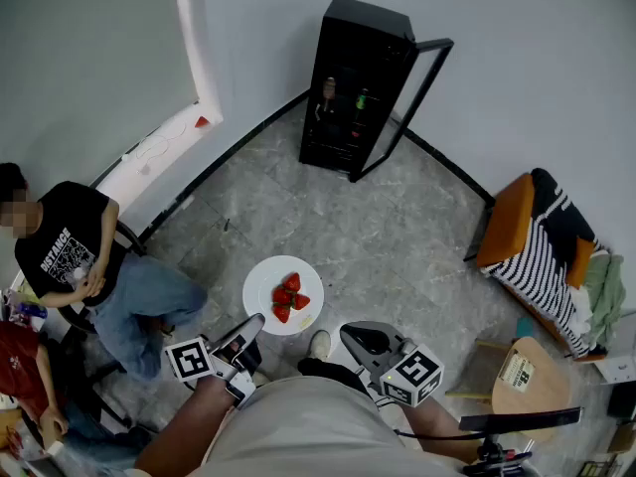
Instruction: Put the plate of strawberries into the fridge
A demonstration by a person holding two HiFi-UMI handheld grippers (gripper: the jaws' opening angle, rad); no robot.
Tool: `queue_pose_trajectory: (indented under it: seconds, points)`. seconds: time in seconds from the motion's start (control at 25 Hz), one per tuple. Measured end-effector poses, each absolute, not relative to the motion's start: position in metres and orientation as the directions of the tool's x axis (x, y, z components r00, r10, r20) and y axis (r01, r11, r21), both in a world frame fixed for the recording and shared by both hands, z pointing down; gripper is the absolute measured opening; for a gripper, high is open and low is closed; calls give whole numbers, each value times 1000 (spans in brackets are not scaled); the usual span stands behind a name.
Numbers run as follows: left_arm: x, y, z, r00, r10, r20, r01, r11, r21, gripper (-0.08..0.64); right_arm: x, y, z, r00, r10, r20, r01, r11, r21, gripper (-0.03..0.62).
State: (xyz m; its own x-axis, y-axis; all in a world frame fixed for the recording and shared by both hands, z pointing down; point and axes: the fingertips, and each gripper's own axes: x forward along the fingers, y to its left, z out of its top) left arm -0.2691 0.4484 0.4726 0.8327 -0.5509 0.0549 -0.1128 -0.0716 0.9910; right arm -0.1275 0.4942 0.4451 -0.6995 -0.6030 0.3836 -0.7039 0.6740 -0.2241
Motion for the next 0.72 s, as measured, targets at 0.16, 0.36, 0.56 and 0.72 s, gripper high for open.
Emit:
queue_pose_trajectory:
  seconds: [0.16, 0.36, 0.56, 0.72]
  points:
    - [-239, 426, 472, 833, -551, 58, -114, -67, 991, 26, -96, 468, 444, -704, -608, 366, -701, 677, -223, 21]
    - [-195, 389, 474, 827, -558, 71, -132, -70, 989, 26, -47, 435, 445, -706, -613, 355, -700, 679, -221, 21]
    - [-158, 356, 474, 820, -567, 78, -148, -77, 986, 26, -8, 414, 449, -741, -572, 352, -662, 710, -240, 23]
    - [-130, 328, 471, 817, -572, 75, -139, -69, 988, 26, 19, 391, 445, -759, -560, 331, -641, 730, -235, 25]
